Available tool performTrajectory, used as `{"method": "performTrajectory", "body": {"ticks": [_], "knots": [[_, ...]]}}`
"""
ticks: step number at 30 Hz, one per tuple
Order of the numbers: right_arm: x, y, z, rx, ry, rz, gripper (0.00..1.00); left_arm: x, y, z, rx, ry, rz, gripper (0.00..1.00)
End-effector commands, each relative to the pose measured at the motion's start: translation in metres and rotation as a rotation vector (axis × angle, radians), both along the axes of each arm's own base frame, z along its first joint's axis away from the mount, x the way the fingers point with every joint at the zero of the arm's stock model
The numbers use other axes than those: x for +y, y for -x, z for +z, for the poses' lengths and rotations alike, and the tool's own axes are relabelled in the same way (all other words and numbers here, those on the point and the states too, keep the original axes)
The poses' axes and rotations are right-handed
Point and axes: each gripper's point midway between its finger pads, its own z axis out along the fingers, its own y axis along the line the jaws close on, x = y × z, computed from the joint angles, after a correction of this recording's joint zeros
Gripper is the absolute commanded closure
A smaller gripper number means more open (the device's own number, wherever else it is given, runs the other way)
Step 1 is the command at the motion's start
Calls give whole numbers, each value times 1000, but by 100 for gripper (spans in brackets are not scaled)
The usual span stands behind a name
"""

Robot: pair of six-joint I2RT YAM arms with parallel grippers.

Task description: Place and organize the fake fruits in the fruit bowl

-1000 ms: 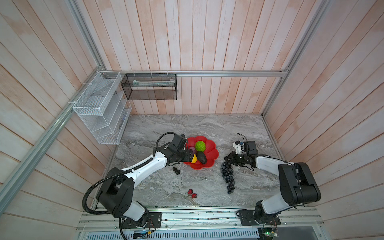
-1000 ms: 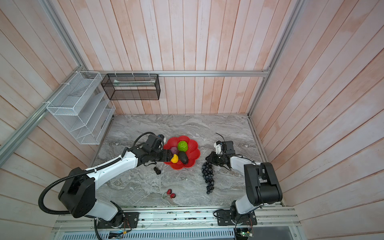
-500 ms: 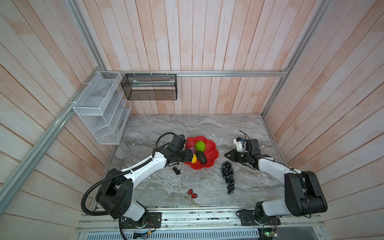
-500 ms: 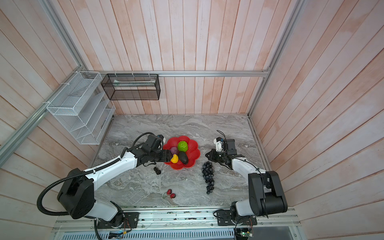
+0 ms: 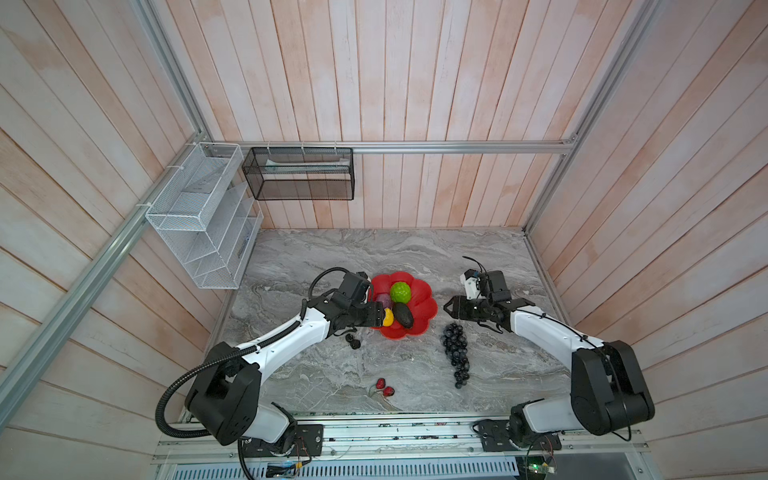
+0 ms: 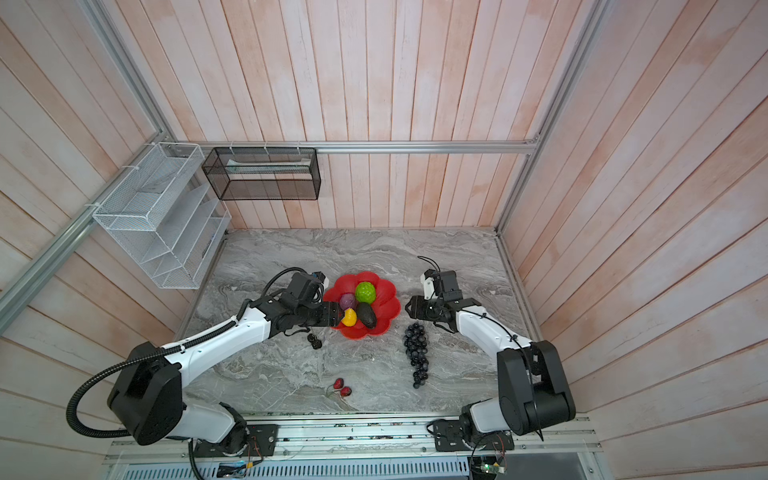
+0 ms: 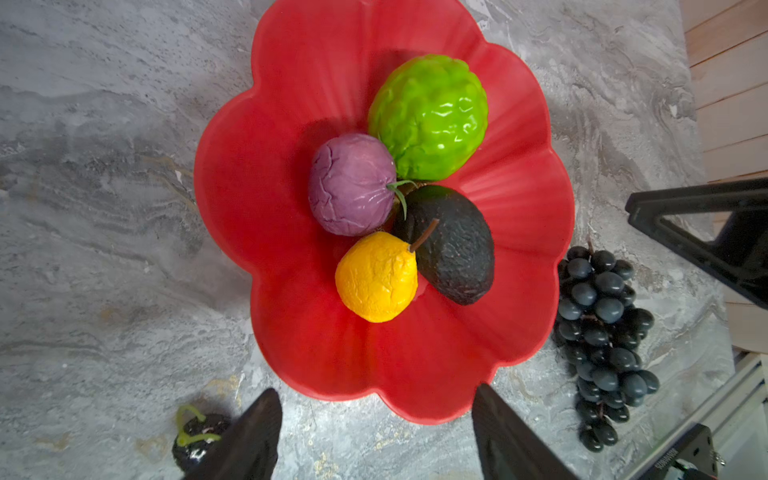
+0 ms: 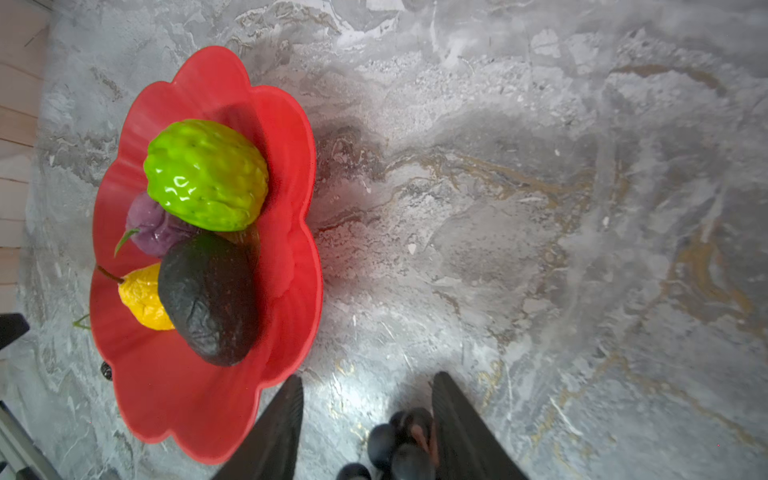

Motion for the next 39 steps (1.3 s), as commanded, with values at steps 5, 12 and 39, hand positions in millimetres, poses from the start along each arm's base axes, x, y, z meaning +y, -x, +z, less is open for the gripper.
{"method": "performTrajectory", "body": {"ticks": [5, 12, 39], "knots": [[-2, 8, -32, 64, 220, 59, 44, 4, 3, 6, -34, 37, 15, 25], [1, 11, -46, 82, 348, 81, 52, 7, 5, 9, -57, 42, 20, 25], [-33, 28, -45, 78, 462, 17, 100, 7, 5, 10, -62, 55, 25, 25]]}}
